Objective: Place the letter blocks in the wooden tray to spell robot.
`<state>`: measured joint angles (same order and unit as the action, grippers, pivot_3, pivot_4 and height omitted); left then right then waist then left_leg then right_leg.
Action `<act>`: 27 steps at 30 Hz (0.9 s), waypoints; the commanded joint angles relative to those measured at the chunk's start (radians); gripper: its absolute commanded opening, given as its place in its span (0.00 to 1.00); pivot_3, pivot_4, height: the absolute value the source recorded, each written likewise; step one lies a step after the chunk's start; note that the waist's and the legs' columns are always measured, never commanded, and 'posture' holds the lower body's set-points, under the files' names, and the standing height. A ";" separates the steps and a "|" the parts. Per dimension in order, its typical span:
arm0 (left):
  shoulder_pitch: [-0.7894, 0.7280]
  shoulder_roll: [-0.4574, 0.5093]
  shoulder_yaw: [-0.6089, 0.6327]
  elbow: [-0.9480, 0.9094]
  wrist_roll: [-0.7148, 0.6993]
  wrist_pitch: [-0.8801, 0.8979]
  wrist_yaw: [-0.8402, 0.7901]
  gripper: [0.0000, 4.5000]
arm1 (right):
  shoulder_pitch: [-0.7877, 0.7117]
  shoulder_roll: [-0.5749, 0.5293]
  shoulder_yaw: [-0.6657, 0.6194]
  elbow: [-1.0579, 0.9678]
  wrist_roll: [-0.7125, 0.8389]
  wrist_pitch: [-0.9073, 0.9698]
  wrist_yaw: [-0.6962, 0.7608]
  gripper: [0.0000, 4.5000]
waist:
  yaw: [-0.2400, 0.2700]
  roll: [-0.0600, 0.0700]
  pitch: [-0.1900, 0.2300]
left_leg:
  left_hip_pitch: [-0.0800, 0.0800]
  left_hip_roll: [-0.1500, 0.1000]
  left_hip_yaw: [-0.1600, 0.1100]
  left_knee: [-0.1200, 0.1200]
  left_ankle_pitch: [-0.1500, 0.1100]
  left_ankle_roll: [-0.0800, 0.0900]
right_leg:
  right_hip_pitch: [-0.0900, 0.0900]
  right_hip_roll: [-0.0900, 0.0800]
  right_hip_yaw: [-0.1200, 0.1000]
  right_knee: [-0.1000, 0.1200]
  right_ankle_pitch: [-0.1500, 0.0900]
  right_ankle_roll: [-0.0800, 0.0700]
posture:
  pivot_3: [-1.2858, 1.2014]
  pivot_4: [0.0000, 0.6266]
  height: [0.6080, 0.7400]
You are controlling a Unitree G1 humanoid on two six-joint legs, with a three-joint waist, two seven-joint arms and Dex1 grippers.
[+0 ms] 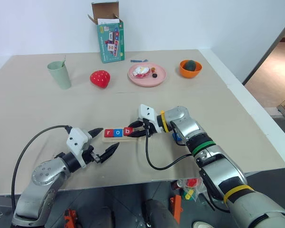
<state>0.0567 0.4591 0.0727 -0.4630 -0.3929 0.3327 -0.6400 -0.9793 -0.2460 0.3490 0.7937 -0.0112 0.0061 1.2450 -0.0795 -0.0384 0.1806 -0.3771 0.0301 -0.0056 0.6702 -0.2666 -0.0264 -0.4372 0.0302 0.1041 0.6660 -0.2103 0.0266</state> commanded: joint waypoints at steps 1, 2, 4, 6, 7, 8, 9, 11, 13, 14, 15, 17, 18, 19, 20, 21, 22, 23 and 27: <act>-0.007 0.010 -0.007 -0.027 0.004 -0.016 -0.003 1.00 | -0.016 0.013 -0.014 -0.010 0.009 0.019 0.023 0.65 | 0.000 0.000 0.000 | 0.000 0.000 0.000 0.000 0.000 0.000 | 0.000 0.000 0.000 0.000 0.000 0.000 | 0.52 0.24 1.00; -0.009 0.013 -0.011 -0.023 0.008 -0.019 -0.006 1.00 | -0.016 0.014 -0.019 -0.018 0.016 0.029 0.029 0.75 | 0.000 0.000 0.000 | 0.000 0.000 0.000 0.000 0.000 0.000 | 0.000 0.000 0.000 0.000 0.000 0.000 | 0.52 0.24 1.00; -0.011 0.017 -0.016 -0.018 0.014 -0.023 -0.010 1.00 | -0.015 0.017 -0.028 -0.031 0.027 0.041 0.032 0.89 | 0.000 0.000 0.000 | 0.000 0.000 0.000 0.000 0.000 0.000 | 0.000 0.000 0.000 0.000 0.000 0.000 | 0.52 0.24 1.00; -0.012 0.019 -0.020 -0.015 0.016 -0.026 -0.012 1.00 | -0.013 0.016 -0.040 -0.056 0.042 0.060 0.035 0.99 | 0.000 0.000 0.000 | 0.000 0.000 0.000 0.000 0.000 0.000 | 0.000 0.000 0.000 0.000 0.000 0.000 | 0.52 0.24 1.00; -0.014 0.020 -0.021 -0.012 0.017 -0.027 -0.012 1.00 | -0.012 0.016 -0.049 -0.069 0.050 0.067 0.029 0.99 | 0.000 0.000 0.000 | 0.000 0.000 0.000 0.000 0.000 0.000 | 0.000 0.000 0.000 0.000 0.000 0.000 | 0.52 0.24 1.00; -0.015 0.021 -0.021 -0.011 0.017 -0.027 -0.013 1.00 | -0.012 0.015 -0.054 -0.079 0.056 0.072 0.023 0.99 | 0.000 0.000 0.000 | 0.000 0.000 0.000 -0.001 0.000 0.000 | 0.000 0.000 0.000 0.000 0.000 0.000 | 0.52 0.24 1.00; -0.016 0.022 -0.020 -0.009 0.017 -0.028 -0.014 1.00 | -0.011 0.015 -0.060 -0.087 0.062 0.077 0.017 0.99 | 0.000 0.000 0.000 | 0.000 0.000 0.000 -0.001 0.000 0.000 | -0.001 0.000 0.000 0.000 0.000 0.000 | 0.52 0.24 1.00; -0.020 0.025 -0.019 -0.005 0.016 -0.029 -0.016 1.00 | -0.008 0.015 -0.074 -0.101 0.072 0.085 0.004 0.99 | 0.000 0.000 0.000 | 0.000 0.000 0.000 -0.001 0.000 0.000 | -0.001 0.000 0.000 0.000 0.000 0.000 | 0.52 0.24 1.00; -0.024 0.027 -0.021 0.001 0.016 -0.030 -0.017 1.00 | -0.002 0.010 -0.080 -0.113 0.071 0.083 -0.002 0.99 | 0.000 0.000 0.000 | 0.000 0.000 0.000 -0.001 0.000 0.000 | -0.001 0.000 0.000 0.000 0.000 0.000 | 0.52 0.24 1.00; -0.024 0.028 -0.021 0.002 0.016 -0.032 -0.018 1.00 | 0.001 0.008 -0.080 -0.119 0.070 0.084 -0.002 0.99 | 0.000 0.000 0.000 | 0.000 0.000 0.000 -0.001 0.000 0.000 | -0.001 0.000 0.000 0.000 0.000 0.000 | 0.52 0.24 1.00; -0.030 0.029 -0.025 0.005 0.017 -0.032 -0.020 1.00 | 0.011 -0.003 -0.075 -0.126 0.063 0.072 0.001 0.99 | 0.000 0.000 0.000 | -0.001 0.000 0.000 -0.001 0.000 0.000 | -0.001 0.000 0.000 0.000 0.000 0.000 | 0.52 0.24 1.00; -0.036 0.028 -0.031 0.008 0.020 -0.032 -0.024 1.00 | 0.031 -0.020 -0.077 -0.153 0.064 0.071 -0.002 0.99 | 0.000 0.000 0.000 | -0.001 0.000 0.000 -0.001 0.000 0.000 | -0.001 0.000 0.000 0.000 -0.001 0.000 | 0.52 0.24 1.00; -0.036 0.029 -0.032 0.008 0.020 -0.033 -0.027 1.00 | 0.044 -0.033 -0.085 -0.192 0.081 0.097 0.010 0.99 | 0.000 0.000 0.000 | -0.001 0.000 0.000 -0.001 0.000 0.000 | -0.001 0.000 0.000 0.000 -0.001 0.000 | 0.52 0.24 1.00; -0.034 0.032 -0.031 0.008 0.021 -0.034 -0.030 1.00 | 0.054 -0.044 -0.094 -0.229 0.098 0.126 0.016 0.99 | 0.001 0.000 0.000 | -0.001 0.000 0.000 -0.001 0.000 0.000 | -0.001 -0.001 0.000 0.000 -0.001 0.000 | 0.52 0.24 1.00; -0.033 0.034 -0.030 0.008 0.022 -0.035 -0.033 1.00 | 0.064 -0.054 -0.102 -0.265 0.112 0.153 0.017 0.99 | 0.001 0.000 0.000 | -0.002 -0.001 0.000 -0.001 0.000 0.000 | -0.001 -0.001 0.000 0.000 -0.001 0.001 | 0.52 0.24 1.00; -0.033 0.039 -0.030 0.007 0.021 -0.037 -0.039 1.00 | 0.076 -0.069 -0.109 -0.302 0.123 0.175 0.018 0.99 | 0.001 0.001 0.000 | -0.002 -0.001 0.000 -0.001 0.000 0.000 | -0.002 -0.001 0.000 0.000 -0.001 0.001 | 0.52 0.24 1.00; -0.033 0.042 -0.029 0.006 0.018 -0.038 -0.046 1.00 | 0.089 -0.082 -0.114 -0.334 0.130 0.191 0.018 0.99 | 0.002 0.001 0.000 | -0.003 -0.001 0.000 -0.001 0.000 0.000 | -0.003 -0.001 0.000 0.000 -0.001 0.001 | 0.52 0.24 1.00; -0.033 0.046 -0.028 0.003 0.010 -0.035 -0.055 1.00 | 0.103 -0.098 -0.122 -0.368 0.137 0.207 0.015 0.99 | 0.002 0.001 0.000 | -0.004 -0.001 0.000 -0.001 0.000 0.000 | -0.003 -0.001 0.000 0.000 -0.001 0.001 | 0.52 0.24 1.00; -0.030 0.075 -0.038 -0.021 -0.017 -0.015 -0.109 1.00 | 0.170 -0.147 -0.161 -0.506 0.167 0.285 -0.030 0.99 | 0.002 0.001 0.000 | -0.005 -0.001 -0.002 -0.001 0.000 0.000 | -0.003 -0.001 -0.001 0.000 -0.001 0.000 | 0.52 0.24 1.00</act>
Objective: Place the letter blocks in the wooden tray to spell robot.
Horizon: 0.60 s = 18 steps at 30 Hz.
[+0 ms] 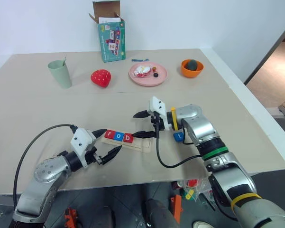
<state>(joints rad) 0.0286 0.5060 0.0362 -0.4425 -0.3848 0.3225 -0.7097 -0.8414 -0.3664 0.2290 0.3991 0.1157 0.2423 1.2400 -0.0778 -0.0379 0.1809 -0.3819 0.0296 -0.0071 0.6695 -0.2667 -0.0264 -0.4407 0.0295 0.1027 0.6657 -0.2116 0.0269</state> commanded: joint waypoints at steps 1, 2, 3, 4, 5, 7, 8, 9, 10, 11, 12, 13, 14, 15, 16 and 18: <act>0.000 0.040 -0.009 -0.047 -0.027 -0.005 -0.056 1.00 | 0.053 -0.037 -0.049 -0.149 0.048 0.068 -0.036 0.99 | 0.000 0.000 0.000 | 0.000 0.000 0.000 0.000 0.000 0.000 | 0.000 0.000 0.000 0.000 0.000 0.000 | 0.52 0.24 1.00; 0.001 0.052 -0.016 -0.051 -0.029 -0.003 -0.072 1.00 | 0.080 -0.047 -0.057 -0.197 0.061 0.096 -0.047 0.99 | 0.000 0.000 0.000 | 0.000 0.000 -0.001 0.000 0.000 0.000 | 0.000 0.000 -0.001 0.000 0.000 0.000 | 0.52 0.24 1.00; 0.001 0.061 -0.021 -0.053 -0.030 -0.003 -0.086 1.00 | 0.107 -0.055 -0.062 -0.243 0.073 0.120 -0.058 0.94 | 0.000 0.000 0.000 | -0.001 0.000 -0.001 0.000 0.000 0.000 | 0.000 0.000 -0.001 0.000 0.000 0.000 | 0.52 0.24 1.00; 0.002 0.069 -0.024 -0.055 -0.034 -0.001 -0.096 1.00 | 0.132 -0.062 -0.066 -0.286 0.084 0.143 -0.068 0.87 | 0.000 0.000 0.000 | -0.001 0.000 -0.001 0.000 0.000 0.000 | 0.000 0.000 -0.001 0.000 -0.001 0.000 | 0.52 0.24 1.00; 0.001 0.078 -0.027 -0.056 -0.038 0.002 -0.106 1.00 | 0.162 -0.072 -0.066 -0.337 0.096 0.170 -0.074 0.82 | 0.000 0.000 0.000 | -0.001 0.000 -0.001 0.000 0.000 0.000 | -0.001 0.000 -0.001 0.000 -0.001 0.000 | 0.52 0.24 1.00; -0.006 0.090 -0.031 -0.057 -0.048 0.013 -0.122 1.00 | 0.221 -0.086 -0.054 -0.433 0.117 0.222 -0.091 0.66 | 0.000 0.000 0.000 | -0.002 0.000 -0.001 0.000 0.000 0.000 | -0.001 0.000 -0.001 0.000 -0.001 0.000 | 0.52 0.24 1.00; -0.012 0.093 -0.034 -0.056 -0.050 0.018 -0.128 1.00 | 0.243 -0.085 -0.049 -0.465 0.125 0.246 -0.104 0.58 | -0.001 0.000 0.000 | -0.002 0.000 -0.001 0.000 0.000 0.000 | -0.001 0.000 -0.001 0.000 -0.001 0.000 | 0.52 0.24 1.00; -0.016 0.096 -0.036 -0.054 -0.050 0.019 -0.132 1.00 | 0.258 -0.082 -0.043 -0.486 0.129 0.263 -0.119 0.52 | -0.001 0.000 0.000 | -0.002 0.000 -0.001 0.000 0.000 0.000 | -0.001 0.000 -0.001 0.000 -0.001 0.000 | 0.52 0.24 1.00; -0.020 0.099 -0.038 -0.052 -0.051 0.019 -0.136 1.00 | 0.268 -0.078 -0.038 -0.497 0.129 0.275 -0.136 0.43 | -0.001 0.000 0.000 | -0.001 0.000 -0.001 0.000 0.000 0.000 | -0.001 0.000 -0.001 0.000 -0.001 0.000 | 0.52 0.24 1.00; -0.025 0.101 -0.040 -0.050 -0.052 0.020 -0.140 1.00 | 0.277 -0.073 -0.031 -0.503 0.126 0.282 -0.151 0.35 | -0.001 0.000 0.000 | -0.001 0.000 -0.001 0.000 0.000 0.000 | -0.001 0.001 -0.001 0.000 -0.001 0.000 | 0.52 0.24 1.00; -0.030 0.102 -0.041 -0.048 -0.053 0.022 -0.141 1.00 | 0.282 -0.069 -0.025 -0.504 0.123 0.286 -0.164 0.28 | -0.001 0.000 0.000 | -0.001 0.000 -0.001 0.000 0.000 0.000 | -0.001 0.000 -0.001 0.000 -0.001 0.000 | 0.52 0.24 1.00; -0.035 0.103 -0.042 -0.046 -0.054 0.025 -0.142 1.00 | 0.285 -0.066 -0.020 -0.502 0.119 0.291 -0.179 0.20 | -0.001 0.000 0.000 | -0.001 0.000 -0.001 0.001 0.000 0.000 | -0.001 0.000 -0.001 0.000 0.000 0.000 | 0.52 0.24 1.00; -0.041 0.103 -0.040 -0.044 -0.058 0.029 -0.142 1.00 | 0.286 -0.063 -0.012 -0.492 0.110 0.290 -0.193 0.12 | -0.001 0.000 0.000 | -0.001 0.000 -0.001 0.001 0.000 0.000 | -0.001 0.000 -0.001 0.000 0.000 0.000 | 0.52 0.24 1.00; -0.046 0.103 -0.038 -0.043 -0.063 0.033 -0.143 1.00 | 0.285 -0.063 -0.005 -0.483 0.105 0.292 -0.201 0.06 | -0.001 0.000 0.000 | -0.001 0.000 -0.001 0.001 0.000 0.000 | -0.001 0.000 -0.001 0.000 0.000 0.000 | 0.52 0.24 1.00; -0.050 0.103 -0.035 -0.044 -0.071 0.039 -0.145 1.00 | 0.283 -0.064 0.003 -0.471 0.097 0.289 -0.212 0.00 | -0.001 0.000 0.000 | -0.001 0.000 -0.001 0.001 0.000 0.000 | -0.001 0.000 -0.001 0.000 0.000 0.000 | 0.52 0.24 1.00; -0.053 0.104 -0.031 -0.046 -0.085 0.050 -0.146 1.00 | 0.281 -0.068 0.016 -0.451 0.082 0.283 -0.230 0.00 | -0.001 0.000 0.000 | -0.002 0.000 -0.001 0.001 0.000 0.000 | -0.001 0.000 -0.001 0.000 0.000 0.000 | 0.52 0.24 1.00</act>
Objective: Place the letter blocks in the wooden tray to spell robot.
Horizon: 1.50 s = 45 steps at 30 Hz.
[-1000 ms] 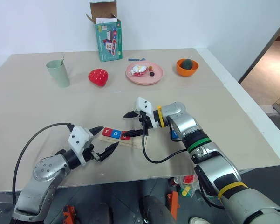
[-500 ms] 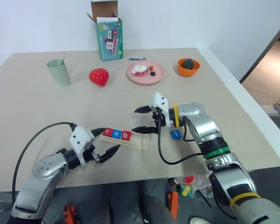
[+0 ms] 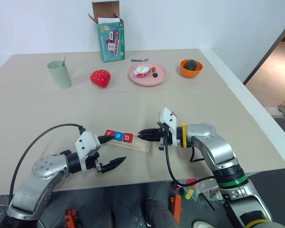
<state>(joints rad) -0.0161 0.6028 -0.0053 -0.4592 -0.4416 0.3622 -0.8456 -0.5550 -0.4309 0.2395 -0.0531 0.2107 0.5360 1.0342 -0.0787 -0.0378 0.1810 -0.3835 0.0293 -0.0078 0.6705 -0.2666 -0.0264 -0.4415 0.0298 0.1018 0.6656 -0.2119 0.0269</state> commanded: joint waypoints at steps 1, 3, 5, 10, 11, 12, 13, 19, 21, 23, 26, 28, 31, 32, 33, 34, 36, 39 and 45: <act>-0.009 0.008 0.013 -0.030 -0.036 0.016 -0.011 1.00 | -0.007 -0.004 0.009 0.008 -0.015 -0.010 -0.028 0.00 | 0.000 0.000 0.000 | 0.000 0.000 0.000 0.000 0.000 0.000 | 0.000 0.000 0.000 0.000 0.000 0.000 | 0.52 0.24 1.00; -0.010 0.008 0.023 -0.043 -0.066 0.044 -0.008 1.00 | -0.012 -0.011 0.024 0.030 -0.026 -0.011 -0.023 0.00 | 0.000 0.000 0.000 | -0.001 0.000 0.000 0.000 0.000 0.000 | 0.000 0.000 0.000 -0.001 -0.001 0.000 | 0.52 0.24 1.00; -0.012 0.011 0.025 -0.051 -0.075 0.055 -0.006 1.00 | -0.017 -0.016 0.036 0.050 -0.039 -0.021 -0.020 0.00 | 0.000 0.000 0.000 | -0.001 0.000 0.000 0.000 0.000 0.000 | 0.000 0.000 0.000 -0.001 -0.001 0.000 | 0.52 0.24 1.00; -0.013 0.016 0.021 -0.060 -0.076 0.064 0.003 1.00 | -0.028 -0.024 0.060 0.091 -0.062 -0.052 -0.005 0.00 | 0.000 0.000 0.000 | -0.001 0.000 0.000 0.000 0.000 0.000 | 0.000 0.000 0.000 -0.001 -0.001 0.000 | 0.52 0.24 1.00; -0.012 0.017 0.021 -0.061 -0.076 0.066 0.005 1.00 | -0.031 -0.021 0.059 0.099 -0.066 -0.058 -0.010 0.00 | 0.000 0.000 0.000 | -0.001 0.000 0.000 0.000 0.000 0.000 | 0.000 0.000 0.000 -0.001 -0.001 0.000 | 0.52 0.24 1.00; -0.011 0.018 0.022 -0.062 -0.077 0.067 0.007 1.00 | -0.035 -0.019 0.060 0.107 -0.068 -0.063 -0.013 0.00 | 0.000 0.000 0.000 | -0.001 0.000 0.000 0.000 0.000 0.000 | 0.000 0.000 0.000 -0.001 -0.001 0.000 | 0.52 0.24 1.00; -0.010 0.019 0.022 -0.063 -0.076 0.067 0.009 1.00 | -0.040 -0.018 0.060 0.117 -0.073 -0.072 -0.017 0.00 | 0.000 0.000 0.000 | -0.001 0.000 0.000 0.000 0.000 0.000 | 0.000 0.000 0.000 -0.001 -0.001 0.000 | 0.52 0.24 1.00; -0.007 0.018 0.017 -0.066 -0.069 0.068 0.021 1.00 | -0.074 -0.005 0.056 0.196 -0.099 -0.132 -0.035 0.00 | 0.001 0.000 0.000 | -0.001 0.000 0.000 0.000 0.000 0.000 | 0.000 0.000 0.000 -0.001 -0.001 0.000 | 0.52 0.24 1.00; -0.004 0.016 0.015 -0.069 -0.068 0.068 0.024 1.00 | -0.087 -0.001 0.054 0.223 -0.104 -0.148 -0.036 0.00 | 0.000 0.000 0.000 | -0.001 0.000 0.000 0.000 0.000 0.000 | 0.000 0.000 0.000 -0.001 -0.001 0.000 | 0.52 0.24 1.00; -0.003 0.015 0.012 -0.070 -0.067 0.068 0.026 1.00 | -0.096 0.000 0.054 0.243 -0.106 -0.159 -0.032 0.00 | 0.001 0.000 0.000 | 0.000 0.000 0.000 0.000 0.000 0.000 | 0.000 0.000 0.000 -0.001 -0.001 0.000 | 0.52 0.24 1.00; -0.003 0.015 0.011 -0.069 -0.066 0.068 0.028 1.00 | -0.107 0.000 0.055 0.263 -0.109 -0.173 -0.027 0.00 | 0.001 0.000 0.000 | 0.000 0.000 0.000 0.000 0.000 0.000 | 0.000 0.000 0.000 -0.001 0.000 0.000 | 0.52 0.24 1.00; -0.003 0.015 0.010 -0.068 -0.065 0.067 0.030 1.00 | -0.110 -0.001 0.056 0.270 -0.111 -0.181 -0.025 0.00 | 0.001 0.000 0.000 | 0.000 0.000 0.000 0.000 0.000 0.000 | 0.000 0.000 0.000 -0.001 0.000 0.000 | 0.52 0.24 1.00; -0.004 0.016 0.009 -0.066 -0.065 0.066 0.034 1.00 | -0.115 -0.001 0.056 0.281 -0.113 -0.188 -0.023 0.00 | 0.001 0.000 0.000 | 0.000 0.000 0.000 0.000 0.000 0.000 | 0.000 0.000 0.000 -0.001 0.000 0.000 | 0.52 0.24 1.00; -0.003 0.016 0.009 -0.065 -0.064 0.064 0.034 1.00 | -0.116 -0.001 0.055 0.285 -0.114 -0.192 -0.024 0.00 | 0.001 0.000 0.000 | 0.000 0.000 0.000 0.000 0.000 0.000 | 0.000 0.000 0.000 0.000 0.000 0.000 | 0.52 0.24 1.00; -0.003 0.016 0.008 -0.064 -0.063 0.064 0.034 1.00 | -0.118 -0.001 0.055 0.291 -0.117 -0.196 -0.025 0.00 | 0.001 0.000 0.000 | 0.000 0.000 0.000 0.000 0.000 0.000 | 0.000 0.000 0.000 0.000 0.000 0.000 | 0.52 0.24 1.00; -0.004 0.015 0.007 -0.063 -0.062 0.063 0.035 1.00 | -0.120 -0.001 0.053 0.299 -0.119 -0.200 -0.028 0.00 | 0.001 0.000 0.000 | 0.000 0.000 0.000 0.000 0.000 0.000 | 0.000 0.000 0.000 -0.001 0.000 0.000 | 0.52 0.24 1.00; -0.004 0.013 0.006 -0.063 -0.060 0.063 0.038 1.00 | -0.126 -0.002 0.051 0.322 -0.128 -0.214 -0.036 0.00 | 0.001 0.000 0.000 | 0.000 0.000 0.000 0.000 0.000 0.000 | 0.000 0.000 0.000 0.000 0.000 0.000 | 0.52 0.24 1.00; -0.005 0.011 0.004 -0.062 -0.059 0.063 0.041 1.00 | -0.136 -0.002 0.048 0.349 -0.134 -0.230 -0.038 0.00 | 0.001 0.000 0.000 | 0.000 0.000 0.000 0.000 0.000 0.000 | 0.000 0.000 0.000 0.000 0.000 0.000 | 0.52 0.24 1.00; -0.002 0.011 0.004 -0.063 -0.060 0.063 0.042 1.00 | -0.134 -0.019 0.035 0.336 -0.116 -0.224 -0.020 0.00 | 0.001 0.000 0.000 | 0.000 0.000 0.000 0.000 0.000 0.000 | 0.001 0.000 0.000 0.000 0.000 0.000 | 0.52 0.24 1.00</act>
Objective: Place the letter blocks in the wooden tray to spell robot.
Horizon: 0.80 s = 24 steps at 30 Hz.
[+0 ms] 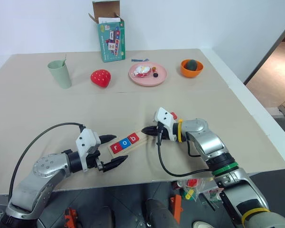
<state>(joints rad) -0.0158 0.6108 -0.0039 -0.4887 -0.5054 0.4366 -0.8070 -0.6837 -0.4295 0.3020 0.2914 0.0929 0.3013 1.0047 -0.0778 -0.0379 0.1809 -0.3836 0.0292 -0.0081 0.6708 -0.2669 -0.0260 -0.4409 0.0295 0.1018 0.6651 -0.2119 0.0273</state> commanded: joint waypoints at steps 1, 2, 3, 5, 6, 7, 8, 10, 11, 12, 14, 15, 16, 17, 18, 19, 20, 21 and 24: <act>-0.002 0.003 0.003 -0.033 0.005 -0.012 0.004 1.00 | -0.002 -0.025 -0.030 -0.022 0.009 0.019 0.016 0.00 | 0.000 0.000 0.000 | 0.000 0.000 0.000 0.000 0.000 0.000 | 0.000 0.000 0.000 0.000 0.000 0.000 | 0.52 0.24 1.00; -0.001 0.004 0.003 -0.034 0.005 -0.012 0.004 1.00 | 0.004 -0.033 -0.034 -0.041 0.018 0.025 0.027 0.00 | 0.000 0.000 0.000 | 0.000 0.000 0.000 0.000 0.000 0.000 | 0.000 0.000 0.000 0.000 0.000 0.000 | 0.52 0.24 1.00; -0.001 0.004 0.003 -0.034 0.005 -0.012 0.004 1.00 | 0.008 -0.040 -0.038 -0.060 0.027 0.032 0.038 0.00 | 0.000 0.000 0.000 | 0.000 0.000 0.000 0.000 0.000 0.000 | 0.000 0.000 0.000 0.000 0.000 0.000 | 0.52 0.24 1.00; 0.000 0.005 0.003 -0.035 0.005 -0.012 0.004 1.00 | 0.013 -0.056 -0.054 -0.109 0.059 0.070 0.060 0.00 | 0.001 0.000 0.000 | 0.000 0.000 0.000 0.000 0.000 0.000 | 0.000 0.000 0.000 0.000 0.000 0.000 | 0.52 0.24 1.00; 0.000 0.005 0.004 -0.034 0.005 -0.012 0.003 1.00 | 0.014 -0.062 -0.061 -0.128 0.071 0.084 0.066 0.00 | 0.001 0.000 0.000 | -0.001 0.000 0.000 0.000 0.000 0.000 | 0.000 0.000 0.000 0.000 0.000 0.000 | 0.52 0.24 1.00; -0.001 0.006 0.004 -0.034 0.005 -0.013 0.002 1.00 | 0.012 -0.072 -0.073 -0.151 0.090 0.109 0.078 0.00 | 0.001 0.000 0.000 | -0.001 0.000 0.000 0.000 0.000 0.000 | -0.001 0.000 0.000 0.000 0.000 0.000 | 0.52 0.24 1.00; -0.001 0.007 0.004 -0.034 0.005 -0.013 0.001 1.00 | 0.011 -0.080 -0.084 -0.171 0.110 0.129 0.090 0.11 | 0.001 0.000 0.000 | -0.001 0.000 0.000 0.000 0.000 0.000 | -0.001 0.000 0.000 0.000 0.000 0.000 | 0.52 0.24 1.00; -0.005 0.009 0.006 -0.035 0.004 -0.012 -0.002 1.00 | -0.002 -0.096 -0.118 -0.203 0.149 0.160 0.103 0.23 | 0.001 0.000 0.000 | -0.001 0.000 0.000 0.000 0.000 0.000 | -0.001 0.000 0.000 0.000 0.000 0.000 | 0.52 0.24 1.00; -0.008 0.009 0.006 -0.035 0.003 -0.012 -0.004 1.00 | -0.010 -0.103 -0.134 -0.215 0.169 0.175 0.111 0.31 | 0.001 0.000 0.000 | -0.001 0.000 0.000 0.000 0.000 0.000 | -0.001 0.000 0.000 0.000 0.000 0.000 | 0.52 0.24 1.00; -0.011 0.010 0.006 -0.034 0.003 -0.012 -0.007 1.00 | -0.018 -0.108 -0.147 -0.220 0.185 0.192 0.114 0.38 | 0.001 0.000 0.000 | -0.001 0.000 0.000 0.000 0.000 0.000 | -0.001 0.000 0.000 0.000 0.000 0.000 | 0.52 0.24 1.00; -0.020 0.013 0.004 -0.031 0.004 -0.015 -0.015 1.00 | -0.042 -0.125 -0.165 -0.203 0.201 0.212 0.124 0.54 | 0.000 0.000 0.000 | -0.001 0.000 0.000 0.000 0.000 0.000 | -0.001 0.000 0.000 0.000 0.000 0.000 | 0.52 0.24 1.00; -0.026 0.014 0.002 -0.030 0.004 -0.016 -0.021 1.00 | -0.054 -0.128 -0.177 -0.180 0.206 0.214 0.121 0.63 | 0.000 0.000 0.000 | -0.001 0.000 0.000 0.000 0.000 0.000 | 0.000 0.000 0.000 0.000 0.000 0.000 | 0.52 0.24 1.00; -0.031 0.016 -0.001 -0.028 0.004 -0.017 -0.028 1.00 | -0.068 -0.131 -0.186 -0.149 0.204 0.210 0.111 0.73 | 0.000 0.000 0.000 | 0.000 0.000 0.000 0.000 0.000 0.000 | 0.000 0.000 0.000 0.000 0.000 0.000 | 0.52 0.24 1.00; -0.037 0.019 -0.003 -0.026 0.005 -0.018 -0.034 1.00 | -0.088 -0.135 -0.194 -0.095 0.192 0.185 0.106 0.79 | 0.000 0.000 0.000 | -0.001 0.000 0.000 0.000 0.000 0.000 | 0.000 0.000 0.000 0.000 0.000 0.000 | 0.52 0.24 1.00; -0.041 0.021 -0.004 -0.024 0.006 -0.019 -0.039 1.00 | -0.103 -0.137 -0.198 -0.055 0.181 0.167 0.103 0.87 | 0.000 0.000 0.000 | -0.001 0.000 0.000 0.000 0.000 0.000 | 0.000 0.000 0.000 0.000 0.000 0.000 | 0.52 0.24 1.00; -0.044 0.023 -0.005 -0.022 0.006 -0.019 -0.044 1.00 | -0.121 -0.141 -0.199 -0.004 0.166 0.135 0.100 0.95 | 0.000 0.000 0.000 | 0.000 0.000 0.000 0.000 0.000 0.000 | 0.000 0.000 0.000 0.000 0.000 0.000 | 0.52 0.24 1.00; -0.049 0.025 -0.005 -0.021 0.005 -0.017 -0.050 1.00 | -0.148 -0.143 -0.197 0.075 0.138 0.085 0.086 0.99 | 0.000 0.000 0.000 | 0.000 0.000 0.000 0.000 0.000 0.000 | 0.000 0.000 0.000 0.000 0.000 0.000 | 0.52 0.24 1.00; -0.055 0.027 -0.006 -0.024 0.002 -0.012 -0.053 1.00 | -0.187 -0.144 -0.188 0.184 0.095 0.033 0.042 0.99 | 0.000 0.000 0.000 | 0.000 0.000 0.000 0.000 0.000 0.000 | 0.000 0.000 0.000 0.000 0.000 0.000 | 0.52 0.24 1.00; -0.067 0.031 -0.009 -0.034 -0.003 0.000 -0.050 1.00 | -0.260 -0.134 -0.174 0.388 0.014 -0.054 -0.057 0.99 | 0.000 0.000 0.000 | -0.001 -0.001 0.002 0.000 0.000 0.000 | -0.001 0.000 0.001 -0.001 0.000 0.000 | 0.52 0.24 1.00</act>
<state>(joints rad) -0.0698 0.6381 -0.0140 -0.4883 -0.5017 0.4376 -0.8563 -0.9063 -0.5628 0.1439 0.6136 0.1373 0.3045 0.9863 -0.0782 -0.0377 0.1811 -0.3844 0.0284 -0.0062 0.6703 -0.2669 -0.0260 -0.4417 0.0292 0.1032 0.6643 -0.2119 0.0274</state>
